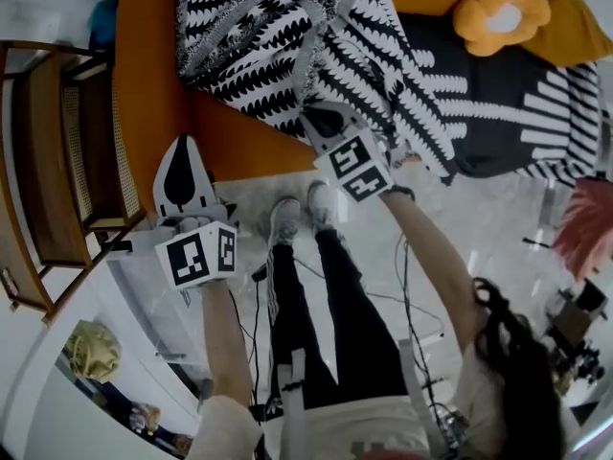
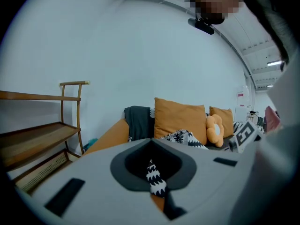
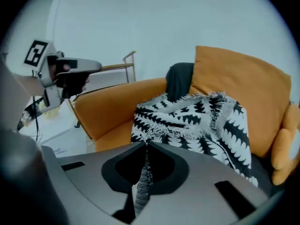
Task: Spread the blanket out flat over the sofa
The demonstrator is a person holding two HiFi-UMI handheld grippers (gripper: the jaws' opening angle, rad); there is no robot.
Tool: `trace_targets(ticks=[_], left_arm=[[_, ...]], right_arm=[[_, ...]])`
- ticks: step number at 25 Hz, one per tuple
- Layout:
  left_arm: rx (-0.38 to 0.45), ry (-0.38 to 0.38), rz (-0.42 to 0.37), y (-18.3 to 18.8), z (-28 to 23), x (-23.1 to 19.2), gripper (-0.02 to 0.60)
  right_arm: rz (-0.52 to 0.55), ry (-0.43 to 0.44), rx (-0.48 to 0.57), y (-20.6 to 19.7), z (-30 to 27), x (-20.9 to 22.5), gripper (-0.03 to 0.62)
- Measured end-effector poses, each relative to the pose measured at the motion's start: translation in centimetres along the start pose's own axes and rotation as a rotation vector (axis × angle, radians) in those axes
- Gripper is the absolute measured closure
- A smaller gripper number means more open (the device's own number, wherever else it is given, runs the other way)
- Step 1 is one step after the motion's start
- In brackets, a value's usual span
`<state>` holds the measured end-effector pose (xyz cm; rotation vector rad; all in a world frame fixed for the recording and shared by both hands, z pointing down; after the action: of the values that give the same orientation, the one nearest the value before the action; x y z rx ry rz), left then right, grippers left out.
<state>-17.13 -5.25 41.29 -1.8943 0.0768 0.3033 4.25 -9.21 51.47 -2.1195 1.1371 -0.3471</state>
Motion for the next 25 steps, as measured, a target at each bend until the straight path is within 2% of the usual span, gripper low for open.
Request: trace_targets(ticks=[3, 6, 9, 11, 14, 16, 17, 18, 19, 20, 22, 25], left_arm=[[0.006, -0.022, -0.011, 0.2, 1.6, 0.0, 0.591], [0.0, -0.037, -0.022, -0.3, 2.8, -0.2, 0.591], [-0.033, -0.051, -0.035, -1.4, 3.8, -0.5, 0.591], [-0.087, -0.065, -0.06, -2.4, 4.1, -0.5, 0.591], [-0.179, -0.099, -0.14, -4.5, 4.0, 1.1, 0.588], [-0.193, -0.142, -0.187, -5.0, 2.9, 3.2, 0.585], [-0.196, -0.167, -0.195, -5.3, 1.9, 4.3, 0.549], [-0.205, -0.191, -0.192, -5.6, 1.0, 5.5, 0.475], [-0.219, -0.213, -0.184, -6.1, 0.0, 6.6, 0.456], [-0.238, -0.232, -0.182, -6.8, -0.9, 7.6, 0.453], [-0.287, -0.264, -0.212, -8.7, -2.7, 9.8, 0.451], [-0.37, -0.299, -0.282, -12.3, -5.1, 13.7, 0.451]], right_arm=[[0.109, 0.086, 0.019, 0.0, 1.3, -6.0, 0.579], [0.279, 0.177, -0.026, -2.0, 1.8, -12.5, 0.58], [0.358, 0.191, -0.097, -5.9, 1.2, -16.8, 0.58], [0.327, 0.155, -0.127, -7.5, 0.3, -17.4, 0.58], [0.232, 0.127, -0.147, -8.1, -0.6, -18.2, 0.579], [0.195, 0.11, -0.141, -8.2, -0.9, -18.6, 0.579], [0.181, 0.109, -0.132, -8.3, -0.8, -18.7, 0.579], [0.163, 0.118, -0.123, -8.6, -0.2, -18.8, 0.577], [0.139, 0.131, -0.115, -9.0, 0.5, -18.8, 0.553], [0.112, 0.142, -0.109, -9.7, 1.4, -18.5, 0.49], [0.058, 0.132, -0.102, -11.5, 3.4, -17.1, 0.476], [-0.015, 0.027, -0.104, -14.6, 6.8, -12.4, 0.476]])
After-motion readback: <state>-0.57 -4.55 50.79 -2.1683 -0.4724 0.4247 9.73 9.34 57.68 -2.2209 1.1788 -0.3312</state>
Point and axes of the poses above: the fingertips, and each gripper's own axes: z backward along the fingers, x to its right, y out of its top, the point moved 6 cm from there along z, backward along the fingers, and after that the axes turned 9 degrees about z, right-handed, at the moved point
